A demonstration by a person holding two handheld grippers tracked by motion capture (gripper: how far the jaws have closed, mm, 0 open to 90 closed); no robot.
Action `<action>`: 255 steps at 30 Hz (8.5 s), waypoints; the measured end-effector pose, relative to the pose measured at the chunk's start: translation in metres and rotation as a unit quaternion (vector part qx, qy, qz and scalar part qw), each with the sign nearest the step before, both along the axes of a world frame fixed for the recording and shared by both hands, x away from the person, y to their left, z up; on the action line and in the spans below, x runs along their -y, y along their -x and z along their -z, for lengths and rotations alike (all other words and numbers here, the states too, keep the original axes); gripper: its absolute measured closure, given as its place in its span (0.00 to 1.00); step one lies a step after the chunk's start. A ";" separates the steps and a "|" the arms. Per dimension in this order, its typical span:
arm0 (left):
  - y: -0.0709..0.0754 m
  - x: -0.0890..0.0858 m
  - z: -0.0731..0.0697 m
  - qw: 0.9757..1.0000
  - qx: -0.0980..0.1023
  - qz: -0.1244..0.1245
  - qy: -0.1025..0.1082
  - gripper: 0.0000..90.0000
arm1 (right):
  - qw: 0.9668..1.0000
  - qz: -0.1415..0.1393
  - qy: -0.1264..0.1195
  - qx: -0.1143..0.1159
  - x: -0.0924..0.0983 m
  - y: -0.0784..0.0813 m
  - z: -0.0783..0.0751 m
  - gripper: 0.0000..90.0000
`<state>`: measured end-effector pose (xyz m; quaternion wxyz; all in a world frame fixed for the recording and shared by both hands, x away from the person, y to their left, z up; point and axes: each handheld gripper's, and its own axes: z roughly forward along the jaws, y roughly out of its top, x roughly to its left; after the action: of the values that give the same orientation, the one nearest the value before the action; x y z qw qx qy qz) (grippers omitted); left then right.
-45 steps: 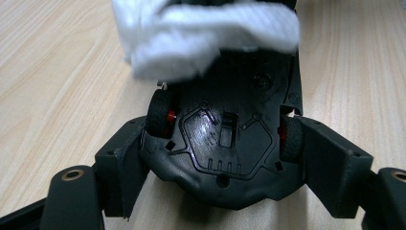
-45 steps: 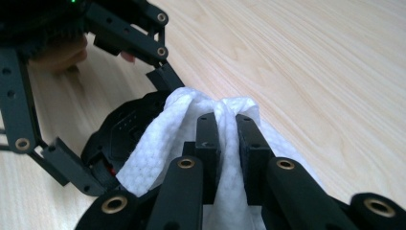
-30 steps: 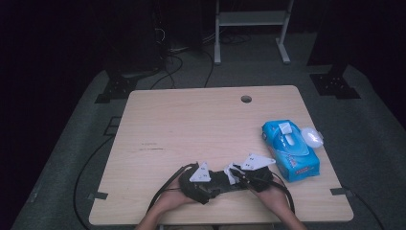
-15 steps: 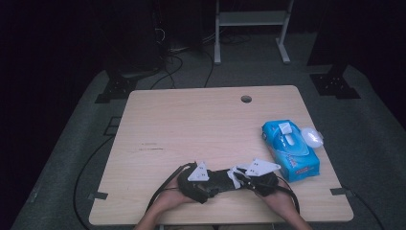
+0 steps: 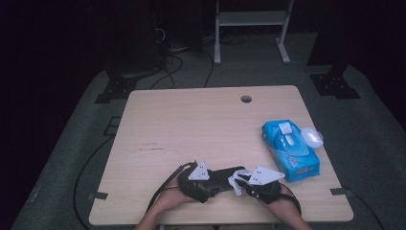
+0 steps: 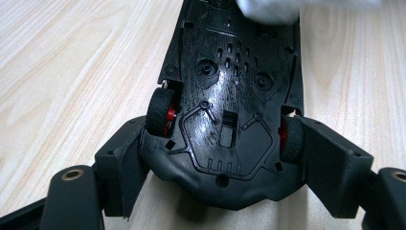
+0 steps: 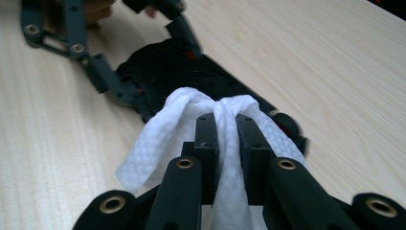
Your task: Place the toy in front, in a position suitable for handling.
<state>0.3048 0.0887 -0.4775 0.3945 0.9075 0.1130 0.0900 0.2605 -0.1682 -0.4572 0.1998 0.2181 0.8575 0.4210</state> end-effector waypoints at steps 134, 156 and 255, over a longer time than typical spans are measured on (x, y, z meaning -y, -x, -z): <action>0.001 0.002 0.001 1.000 0.006 0.004 0.004 0.27 | 0.998 -0.048 0.028 -0.031 -0.076 -0.026 -0.008 0.89; -0.003 -0.002 0.001 1.000 -0.010 0.012 0.008 0.26 | 0.997 -0.008 -0.019 -0.068 0.016 -0.020 -0.009 0.87; -0.016 -0.014 -0.008 0.982 -0.124 -0.082 0.113 0.65 | 0.999 -0.041 -0.004 -0.023 0.024 0.004 0.002 0.90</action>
<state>0.3206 0.1030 -0.4693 0.4692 0.8487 0.2440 -0.0045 0.2560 -0.1919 -0.4590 0.1620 0.1929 0.8685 0.4269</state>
